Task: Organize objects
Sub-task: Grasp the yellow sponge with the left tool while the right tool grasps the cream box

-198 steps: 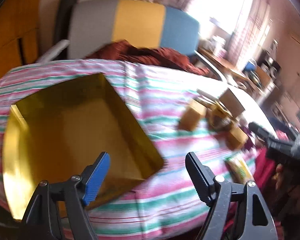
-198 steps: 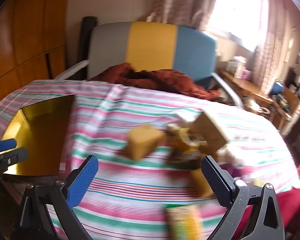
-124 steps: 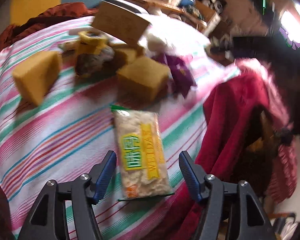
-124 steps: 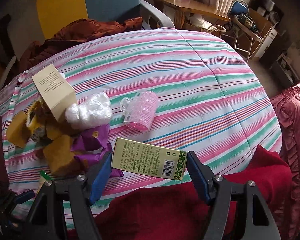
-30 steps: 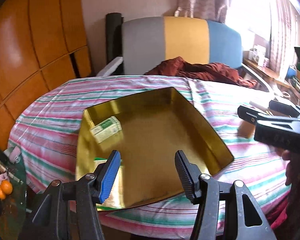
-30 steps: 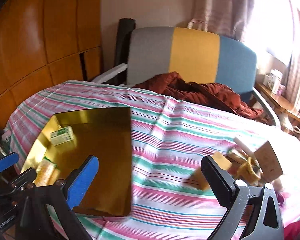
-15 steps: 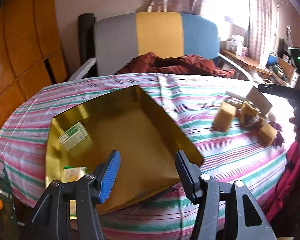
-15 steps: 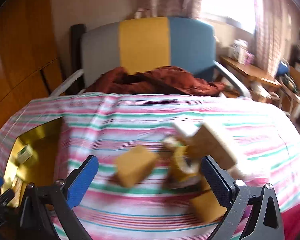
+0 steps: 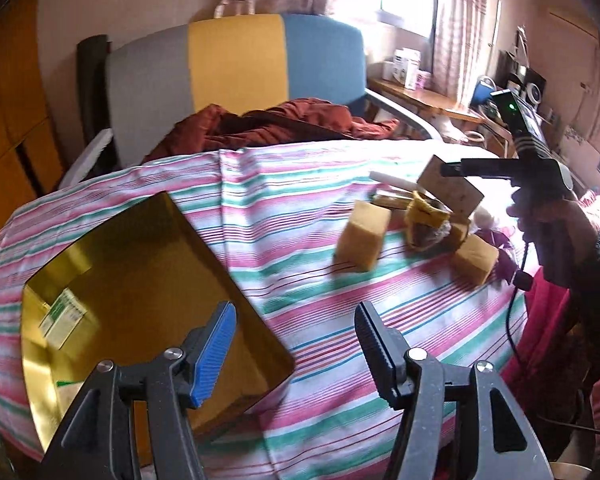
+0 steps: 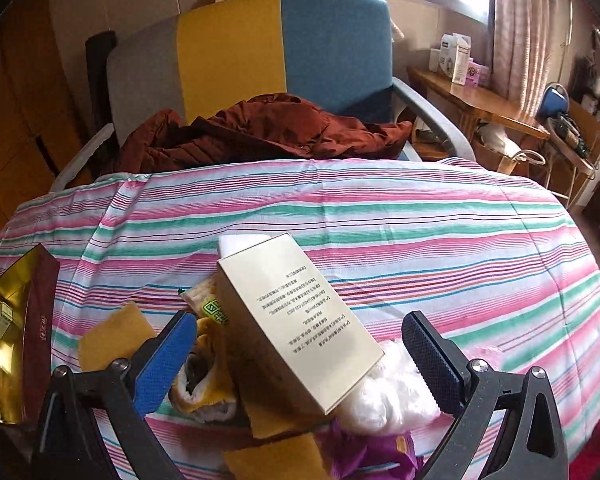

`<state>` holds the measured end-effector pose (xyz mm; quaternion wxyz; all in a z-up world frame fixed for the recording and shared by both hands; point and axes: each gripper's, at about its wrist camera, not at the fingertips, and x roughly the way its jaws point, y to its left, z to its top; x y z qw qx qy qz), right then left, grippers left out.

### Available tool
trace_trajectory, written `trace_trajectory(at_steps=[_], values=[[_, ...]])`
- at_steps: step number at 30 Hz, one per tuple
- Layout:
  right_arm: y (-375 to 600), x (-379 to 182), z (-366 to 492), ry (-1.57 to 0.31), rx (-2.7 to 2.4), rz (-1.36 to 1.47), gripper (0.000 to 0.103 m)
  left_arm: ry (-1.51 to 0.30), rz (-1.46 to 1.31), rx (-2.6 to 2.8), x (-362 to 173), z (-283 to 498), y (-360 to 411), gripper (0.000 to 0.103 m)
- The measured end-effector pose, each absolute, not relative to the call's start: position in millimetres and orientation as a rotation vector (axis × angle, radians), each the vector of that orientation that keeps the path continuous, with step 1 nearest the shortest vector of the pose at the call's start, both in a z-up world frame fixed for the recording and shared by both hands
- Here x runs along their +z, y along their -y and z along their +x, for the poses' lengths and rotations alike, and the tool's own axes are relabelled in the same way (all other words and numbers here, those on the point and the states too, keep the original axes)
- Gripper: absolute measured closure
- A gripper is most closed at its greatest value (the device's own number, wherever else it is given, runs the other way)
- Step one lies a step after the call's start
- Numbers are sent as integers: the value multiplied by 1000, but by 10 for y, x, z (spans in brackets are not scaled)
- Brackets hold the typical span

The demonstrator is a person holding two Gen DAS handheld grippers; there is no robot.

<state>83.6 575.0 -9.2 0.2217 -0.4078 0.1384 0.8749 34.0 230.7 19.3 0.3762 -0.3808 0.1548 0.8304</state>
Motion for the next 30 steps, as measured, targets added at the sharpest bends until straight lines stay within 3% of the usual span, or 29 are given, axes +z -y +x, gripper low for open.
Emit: trace_trajectory(at_steps=[13, 14, 15, 20, 30], values=[[-5717, -247, 717, -353, 2488, -1170, 1, -483, -997, 2032, 39, 245, -2876, 40], [-5688, -255, 708, -344, 2493, -1180, 11, -491, -991, 2026, 28, 244, -2929, 40], [-5650, -251, 709, -303, 2490, -1180, 28, -504, -989, 2016, 8, 240, -2989, 40], [-5650, -231, 769, -332, 2499, -1183, 46, -515, -1032, 1967, -106, 132, -3230, 40], [-5741, -47, 951, -478, 2540, -1053, 50, -568, -1050, 1915, -264, -96, -3763, 30]])
